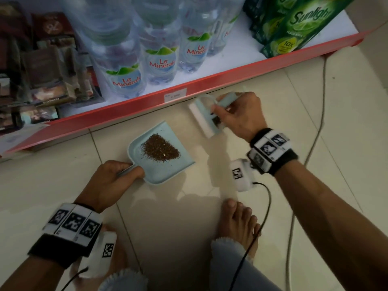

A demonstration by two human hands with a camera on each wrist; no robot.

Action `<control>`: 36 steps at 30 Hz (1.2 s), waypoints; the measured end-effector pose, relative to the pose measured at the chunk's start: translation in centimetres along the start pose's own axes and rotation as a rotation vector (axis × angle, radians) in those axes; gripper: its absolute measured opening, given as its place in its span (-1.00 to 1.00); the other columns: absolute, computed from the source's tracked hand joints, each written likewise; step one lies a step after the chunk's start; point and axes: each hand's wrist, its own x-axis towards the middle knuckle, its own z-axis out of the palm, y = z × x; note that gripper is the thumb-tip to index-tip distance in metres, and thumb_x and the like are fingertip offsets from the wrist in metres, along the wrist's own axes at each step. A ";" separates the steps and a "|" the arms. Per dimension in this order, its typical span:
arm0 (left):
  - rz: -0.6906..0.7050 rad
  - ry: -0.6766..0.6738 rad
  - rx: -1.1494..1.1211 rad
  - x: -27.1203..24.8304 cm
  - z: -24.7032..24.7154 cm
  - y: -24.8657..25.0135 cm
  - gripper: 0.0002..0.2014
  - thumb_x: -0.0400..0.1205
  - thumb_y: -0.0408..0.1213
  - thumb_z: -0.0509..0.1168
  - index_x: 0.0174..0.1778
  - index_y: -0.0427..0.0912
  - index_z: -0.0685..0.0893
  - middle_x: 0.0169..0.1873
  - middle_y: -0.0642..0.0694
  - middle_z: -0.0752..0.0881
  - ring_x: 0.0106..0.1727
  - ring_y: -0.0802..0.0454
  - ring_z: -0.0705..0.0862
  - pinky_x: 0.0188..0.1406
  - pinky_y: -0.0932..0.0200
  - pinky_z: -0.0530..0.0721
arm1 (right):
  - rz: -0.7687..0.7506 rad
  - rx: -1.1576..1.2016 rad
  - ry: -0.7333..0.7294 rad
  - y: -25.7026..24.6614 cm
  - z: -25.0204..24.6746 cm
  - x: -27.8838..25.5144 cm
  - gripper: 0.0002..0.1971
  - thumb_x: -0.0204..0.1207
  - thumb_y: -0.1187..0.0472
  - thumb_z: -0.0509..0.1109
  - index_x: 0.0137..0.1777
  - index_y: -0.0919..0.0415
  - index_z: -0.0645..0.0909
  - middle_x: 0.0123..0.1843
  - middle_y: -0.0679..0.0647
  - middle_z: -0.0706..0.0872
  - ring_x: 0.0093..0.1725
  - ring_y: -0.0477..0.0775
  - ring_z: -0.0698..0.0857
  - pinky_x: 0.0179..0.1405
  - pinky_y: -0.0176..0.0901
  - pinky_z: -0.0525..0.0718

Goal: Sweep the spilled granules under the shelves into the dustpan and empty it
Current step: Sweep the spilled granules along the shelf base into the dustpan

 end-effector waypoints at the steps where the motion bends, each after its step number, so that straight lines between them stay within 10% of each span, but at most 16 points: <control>1: 0.001 0.005 -0.018 0.0 -0.3 0.0 -0.57 0.28 0.23 0.30 -0.71 -0.04 0.48 -0.66 0.10 0.34 -0.60 0.16 0.31 -0.38 0.11 0.30 | 0.033 0.025 -0.014 -1.0 1.5 0.0 -0.74 0.39 0.06 0.58 -0.22 0.30 0.79 -0.31 0.18 0.84 -0.33 0.10 0.82 -0.21 0.15 0.81; 6: 0.058 0.010 -0.005 0.7 0.1 0.5 -0.51 0.55 -0.06 0.42 -0.65 -0.06 0.40 -0.64 0.04 0.34 -0.60 0.13 0.31 -0.34 0.10 0.31 | 0.107 0.027 0.024 -2.1 5.1 0.3 -0.74 0.41 0.07 0.58 -0.45 0.14 0.69 -0.49 -0.08 0.74 -0.48 -0.26 0.72 -0.44 -0.39 0.69; 10: 0.036 0.007 0.001 0.7 0.2 0.9 -0.56 0.36 0.16 0.33 -0.67 -0.05 0.42 -0.66 0.06 0.35 -0.60 0.14 0.32 -0.40 0.13 0.30 | 0.207 -0.185 0.104 0.8 2.4 0.5 -0.64 0.46 -0.01 0.48 -0.16 0.35 0.77 -0.15 0.26 0.84 -0.08 0.27 0.81 -0.02 0.08 0.76; 18: 0.037 -0.031 0.047 2.0 1.7 1.9 -0.53 0.55 -0.05 0.40 -0.67 -0.06 0.47 -0.64 0.10 0.38 -0.58 0.14 0.35 -0.36 0.12 0.35 | 0.279 0.231 0.168 3.1 -5.5 1.4 -0.76 0.50 0.17 0.56 -0.03 0.38 0.74 -0.24 0.20 0.85 -0.45 0.11 0.82 -0.51 -0.12 0.75; 23: 0.086 -0.053 0.080 3.1 2.6 3.7 -0.55 0.56 -0.08 0.41 -0.58 -0.09 0.41 -0.59 -0.04 0.35 -0.52 0.04 0.33 -0.36 0.10 0.32 | 0.167 -0.496 0.321 6.1 -11.0 3.2 -0.54 0.52 -0.16 0.32 -0.02 0.27 0.77 -0.05 0.32 0.81 0.03 0.36 0.73 0.04 0.08 0.68; 28: 0.103 -0.063 0.094 3.8 3.6 5.0 -0.56 0.56 -0.06 0.40 -0.56 -0.09 0.41 -0.58 -0.06 0.35 -0.52 0.02 0.32 -0.37 0.10 0.33 | 0.350 -0.644 0.373 9.1 -11.6 4.0 -0.52 0.67 -0.11 0.24 0.12 0.35 0.72 0.02 0.54 0.71 0.05 0.55 0.65 -0.01 0.23 0.64; 36: 0.068 -0.051 0.172 5.0 5.7 6.1 -0.58 0.37 0.17 0.29 -0.55 -0.07 0.37 -0.61 0.02 0.37 -0.54 0.06 0.34 -0.42 0.11 0.35 | -0.066 -0.532 0.063 4.0 -3.5 -1.1 -0.76 0.65 0.12 0.26 0.03 0.12 0.77 -0.42 0.16 0.70 -0.46 0.22 0.48 -0.33 -0.15 0.54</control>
